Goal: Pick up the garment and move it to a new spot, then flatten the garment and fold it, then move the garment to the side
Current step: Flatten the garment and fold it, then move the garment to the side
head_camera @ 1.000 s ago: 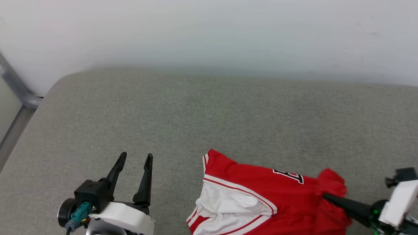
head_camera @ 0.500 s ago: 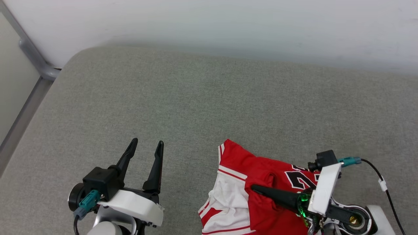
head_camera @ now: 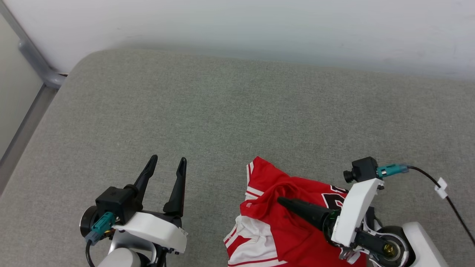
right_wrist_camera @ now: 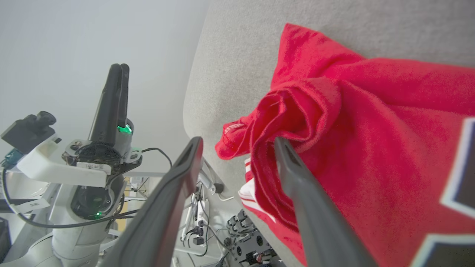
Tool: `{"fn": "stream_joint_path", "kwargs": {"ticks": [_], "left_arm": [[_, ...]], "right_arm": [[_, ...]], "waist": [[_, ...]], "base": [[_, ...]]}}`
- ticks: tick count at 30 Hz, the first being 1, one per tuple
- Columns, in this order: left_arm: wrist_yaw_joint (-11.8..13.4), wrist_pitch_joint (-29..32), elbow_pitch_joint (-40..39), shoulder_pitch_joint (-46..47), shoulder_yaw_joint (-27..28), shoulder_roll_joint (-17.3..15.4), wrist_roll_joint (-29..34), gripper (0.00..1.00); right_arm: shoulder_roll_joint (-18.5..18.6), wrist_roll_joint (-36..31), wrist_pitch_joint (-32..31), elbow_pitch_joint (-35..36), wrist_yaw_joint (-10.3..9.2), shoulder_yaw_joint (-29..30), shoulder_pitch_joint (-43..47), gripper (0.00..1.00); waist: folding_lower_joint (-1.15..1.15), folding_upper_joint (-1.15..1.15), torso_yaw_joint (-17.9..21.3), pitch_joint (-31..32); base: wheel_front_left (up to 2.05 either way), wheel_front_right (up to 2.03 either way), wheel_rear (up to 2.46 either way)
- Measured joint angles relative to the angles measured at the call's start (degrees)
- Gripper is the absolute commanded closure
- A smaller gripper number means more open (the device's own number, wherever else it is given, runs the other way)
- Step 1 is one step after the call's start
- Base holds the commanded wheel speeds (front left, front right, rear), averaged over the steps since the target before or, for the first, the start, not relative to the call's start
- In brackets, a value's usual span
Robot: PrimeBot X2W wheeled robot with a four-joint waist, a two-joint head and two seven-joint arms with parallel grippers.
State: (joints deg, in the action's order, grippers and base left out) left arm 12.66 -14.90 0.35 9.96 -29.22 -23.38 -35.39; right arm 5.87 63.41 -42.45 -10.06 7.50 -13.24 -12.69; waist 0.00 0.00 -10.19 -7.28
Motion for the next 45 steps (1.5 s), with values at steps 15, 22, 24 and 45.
{"fn": "stream_joint_path", "kwargs": {"ticks": [15,22,24,45], "left_arm": [[1.22,-0.08,1.25,-2.85,2.26,0.02,1.45,0.0],[0.97,-0.09,1.83,-5.01,3.55,-0.35,1.46,0.0],[1.0,-0.09,1.68,-5.88,4.1,-0.38,1.86,0.0],[0.29,-0.1,0.93,-10.56,8.04,1.98,4.91,0.0]], "right_arm": [[4.95,-39.91,28.98,7.55,0.0,14.26,7.09,0.0],[1.94,-48.87,37.21,13.78,0.0,21.14,14.08,0.0],[1.36,-49.65,37.66,15.62,0.0,21.6,15.18,0.0],[-2.19,-50.78,32.81,22.37,0.01,21.37,21.55,0.0]], "waist": [[0.0,0.0,4.56,3.82],[-0.01,0.0,6.26,7.39],[0.0,0.0,6.97,8.12],[0.0,0.0,8.26,9.46]], "base": [[0.0,0.0,0.0],[0.0,0.0,0.0],[0.0,0.0,0.0],[0.0,0.0,0.0]]}}
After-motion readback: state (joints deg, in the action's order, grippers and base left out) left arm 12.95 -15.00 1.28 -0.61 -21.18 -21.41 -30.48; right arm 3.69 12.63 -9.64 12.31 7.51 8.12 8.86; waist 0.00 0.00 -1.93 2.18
